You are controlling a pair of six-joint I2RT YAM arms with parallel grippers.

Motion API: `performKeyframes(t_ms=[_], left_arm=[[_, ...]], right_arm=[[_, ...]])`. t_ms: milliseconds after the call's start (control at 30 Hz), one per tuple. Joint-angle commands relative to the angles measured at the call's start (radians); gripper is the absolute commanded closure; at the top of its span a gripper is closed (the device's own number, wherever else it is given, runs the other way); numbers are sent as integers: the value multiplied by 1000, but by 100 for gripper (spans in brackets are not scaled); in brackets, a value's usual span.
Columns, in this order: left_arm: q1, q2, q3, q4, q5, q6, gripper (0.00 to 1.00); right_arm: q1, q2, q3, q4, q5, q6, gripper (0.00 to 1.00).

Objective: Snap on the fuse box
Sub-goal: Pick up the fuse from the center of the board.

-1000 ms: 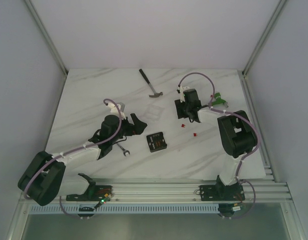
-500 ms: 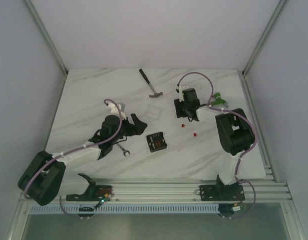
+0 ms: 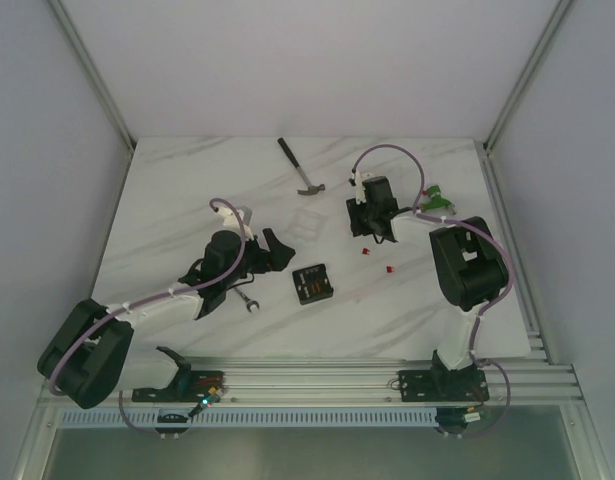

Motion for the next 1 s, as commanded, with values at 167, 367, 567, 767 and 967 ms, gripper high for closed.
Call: performKeyframes(t_ms=[167,367,567,767,967], left_arm=[[-6,14,21,12,-13,8,0],[-8,22,25,12,-11,10,0],[-8,24,25,14,-10,11,0],[-10,25,27,12,-7,13,0],[-10,22,27,12,-7,13,0]], right_arm=[[9,-8,9,-7,32,17,56],[10,8,12,-10,41,-12,56],[10,14,17,-20,39,-17,58],[10,27,39,-56,62,-15,60],[10,31,51,-92,58,-16,61]])
